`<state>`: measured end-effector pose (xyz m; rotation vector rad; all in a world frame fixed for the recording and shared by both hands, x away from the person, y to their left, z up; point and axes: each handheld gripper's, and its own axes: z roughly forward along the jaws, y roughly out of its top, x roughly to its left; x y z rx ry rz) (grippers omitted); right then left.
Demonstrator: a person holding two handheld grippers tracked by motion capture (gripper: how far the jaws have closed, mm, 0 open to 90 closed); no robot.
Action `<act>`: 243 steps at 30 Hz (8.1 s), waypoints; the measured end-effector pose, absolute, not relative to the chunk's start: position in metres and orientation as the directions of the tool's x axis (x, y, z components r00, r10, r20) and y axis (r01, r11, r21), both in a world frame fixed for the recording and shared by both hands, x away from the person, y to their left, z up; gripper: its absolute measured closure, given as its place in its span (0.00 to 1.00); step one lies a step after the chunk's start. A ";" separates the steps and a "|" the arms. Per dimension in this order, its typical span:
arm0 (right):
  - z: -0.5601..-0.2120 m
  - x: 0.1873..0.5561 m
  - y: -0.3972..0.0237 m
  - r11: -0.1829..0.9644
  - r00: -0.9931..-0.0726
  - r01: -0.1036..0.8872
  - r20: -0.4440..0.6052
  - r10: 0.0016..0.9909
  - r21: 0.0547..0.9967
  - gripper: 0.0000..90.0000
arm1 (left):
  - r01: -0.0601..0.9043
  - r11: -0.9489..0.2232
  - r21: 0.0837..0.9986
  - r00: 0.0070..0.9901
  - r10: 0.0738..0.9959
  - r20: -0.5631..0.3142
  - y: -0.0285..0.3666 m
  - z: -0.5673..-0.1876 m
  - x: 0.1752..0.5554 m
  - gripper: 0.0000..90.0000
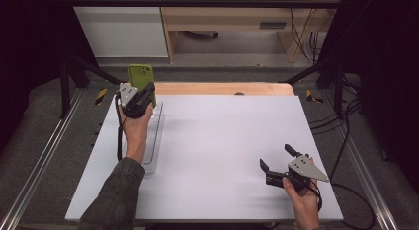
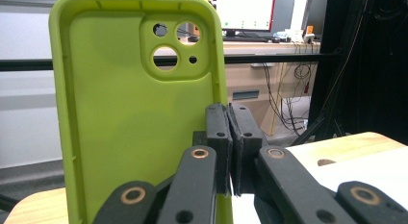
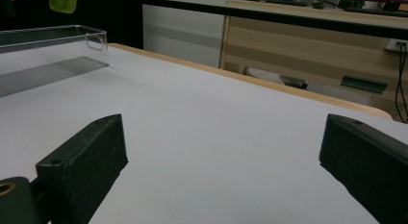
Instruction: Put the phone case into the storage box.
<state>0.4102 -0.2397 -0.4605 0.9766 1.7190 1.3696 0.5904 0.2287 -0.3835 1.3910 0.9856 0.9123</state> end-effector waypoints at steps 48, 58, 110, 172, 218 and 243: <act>-0.460 0.410 -0.241 0.156 -0.457 0.118 -0.086 0.885 0.981 0.03 | 0.116 -0.025 0.993 0.340 0.940 -0.016 0.227 -0.404 0.596 0.97; -0.460 0.410 -0.240 0.161 -0.464 0.117 -0.089 0.881 0.980 0.03 | 0.132 -0.031 0.991 0.333 0.943 -0.015 0.228 -0.411 0.600 0.97; -0.460 0.409 -0.239 0.160 -0.466 0.119 -0.087 0.880 0.980 0.03 | 0.249 -0.033 0.968 0.289 0.956 -0.042 0.232 -0.424 0.609 0.97; -0.460 0.409 -0.240 0.157 -0.464 0.123 -0.083 0.882 0.980 0.03 | 0.296 -0.065 0.953 0.301 0.953 -0.029 0.230 -0.430 0.615 0.93; -0.459 0.408 -0.239 0.152 -0.458 0.131 -0.076 0.886 0.980 0.03 | 0.276 -0.085 0.957 0.423 0.905 -0.042 0.215 -0.394 0.568 0.05; -0.460 0.409 -0.241 0.140 -0.469 0.142 -0.058 0.881 0.980 0.02 | 0.230 -0.098 0.968 0.519 0.854 -0.037 0.199 -0.373 0.535 0.05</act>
